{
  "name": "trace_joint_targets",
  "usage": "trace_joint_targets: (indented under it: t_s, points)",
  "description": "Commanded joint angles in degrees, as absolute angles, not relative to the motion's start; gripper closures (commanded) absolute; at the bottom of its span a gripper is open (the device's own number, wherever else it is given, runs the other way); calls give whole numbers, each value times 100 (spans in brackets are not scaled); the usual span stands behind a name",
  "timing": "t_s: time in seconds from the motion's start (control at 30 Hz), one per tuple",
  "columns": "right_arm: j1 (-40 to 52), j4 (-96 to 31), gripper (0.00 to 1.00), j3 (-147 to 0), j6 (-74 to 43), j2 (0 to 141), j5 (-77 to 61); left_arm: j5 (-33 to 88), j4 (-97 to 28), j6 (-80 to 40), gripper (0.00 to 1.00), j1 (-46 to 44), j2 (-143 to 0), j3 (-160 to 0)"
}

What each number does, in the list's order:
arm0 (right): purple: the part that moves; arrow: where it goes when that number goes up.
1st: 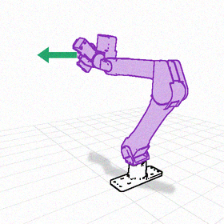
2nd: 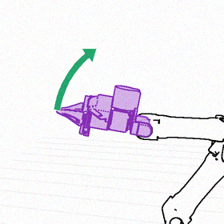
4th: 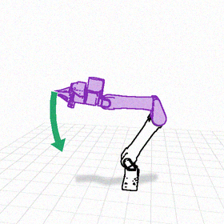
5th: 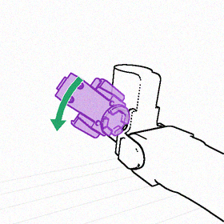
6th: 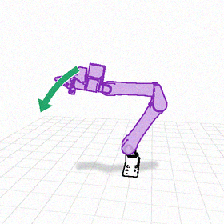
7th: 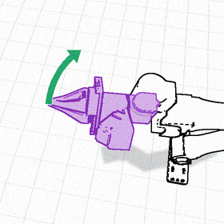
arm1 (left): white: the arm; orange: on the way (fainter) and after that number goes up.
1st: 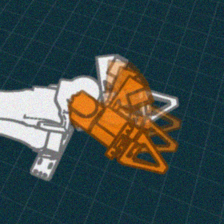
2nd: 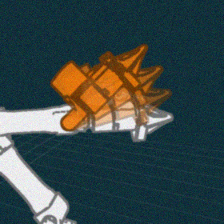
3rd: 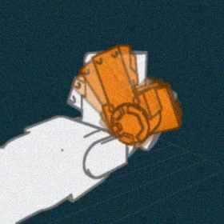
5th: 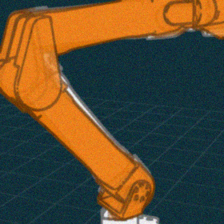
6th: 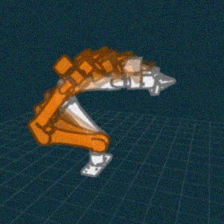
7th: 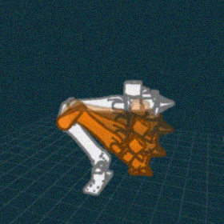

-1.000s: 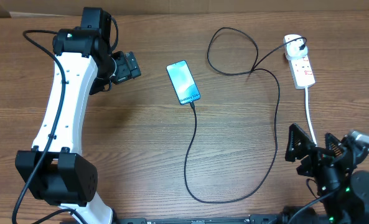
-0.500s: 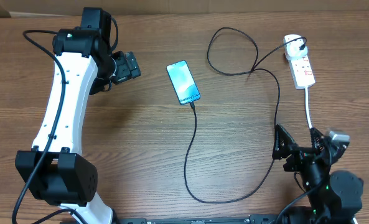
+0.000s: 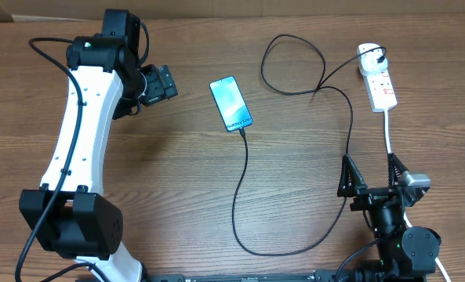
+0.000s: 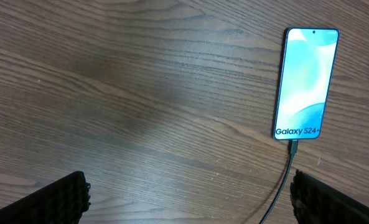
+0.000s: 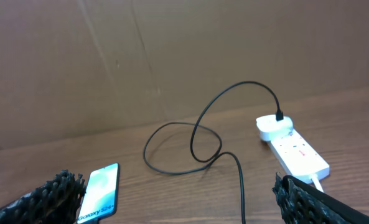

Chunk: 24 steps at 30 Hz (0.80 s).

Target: Plug charger to phone and switch on socket

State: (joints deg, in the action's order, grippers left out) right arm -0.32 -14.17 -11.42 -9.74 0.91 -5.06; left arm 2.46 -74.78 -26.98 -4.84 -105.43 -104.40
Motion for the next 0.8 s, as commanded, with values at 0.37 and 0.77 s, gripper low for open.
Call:
trace_joint_targets:
  t_s: [0.37,0.77]
  points:
    - [1,-414,0,-744,-847,16,-139,191,-7470,-2657,0,-491,-10512,-10484]
    - [1,637,0,-226,-849,14,-185,191,-7470,-2659,0,-491,-10512,-10484]
